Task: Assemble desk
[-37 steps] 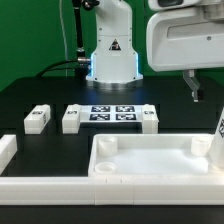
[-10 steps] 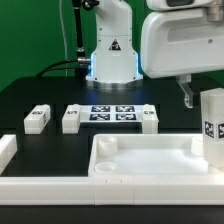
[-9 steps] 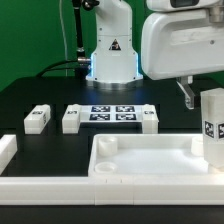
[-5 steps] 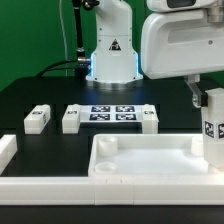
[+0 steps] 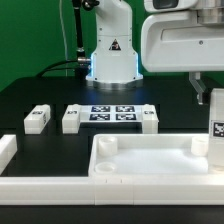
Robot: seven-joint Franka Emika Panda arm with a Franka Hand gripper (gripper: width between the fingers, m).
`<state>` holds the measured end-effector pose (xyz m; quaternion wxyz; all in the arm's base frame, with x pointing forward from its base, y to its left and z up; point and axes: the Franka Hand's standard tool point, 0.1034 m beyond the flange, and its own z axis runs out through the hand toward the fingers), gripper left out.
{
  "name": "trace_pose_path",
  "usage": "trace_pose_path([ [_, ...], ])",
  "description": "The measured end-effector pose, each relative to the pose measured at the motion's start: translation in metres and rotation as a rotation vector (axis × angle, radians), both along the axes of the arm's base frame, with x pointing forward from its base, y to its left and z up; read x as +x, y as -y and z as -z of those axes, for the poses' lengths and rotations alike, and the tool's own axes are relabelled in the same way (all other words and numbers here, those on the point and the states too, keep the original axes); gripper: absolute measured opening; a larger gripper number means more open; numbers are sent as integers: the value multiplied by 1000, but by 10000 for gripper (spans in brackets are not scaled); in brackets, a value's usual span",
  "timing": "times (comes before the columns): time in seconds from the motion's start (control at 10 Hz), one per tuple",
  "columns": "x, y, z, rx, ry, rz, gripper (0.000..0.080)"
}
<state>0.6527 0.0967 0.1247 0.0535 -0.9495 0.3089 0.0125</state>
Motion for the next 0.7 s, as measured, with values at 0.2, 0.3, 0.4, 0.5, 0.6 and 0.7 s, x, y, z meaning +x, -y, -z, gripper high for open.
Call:
trace_pose_path([
  [0.2,-2,-3,1,57,-52,406,288],
  [0.3,-1,-4,2,94,-68,548,288],
  [0.4,-2,-3,3,115,-66,647,291],
  [0.5,-2,-4,2,120,-72,747,291],
  [0.6,-2,-3,2,120,-72,759,291],
  [0.7,-2,-2,3,120,-71,756,291],
])
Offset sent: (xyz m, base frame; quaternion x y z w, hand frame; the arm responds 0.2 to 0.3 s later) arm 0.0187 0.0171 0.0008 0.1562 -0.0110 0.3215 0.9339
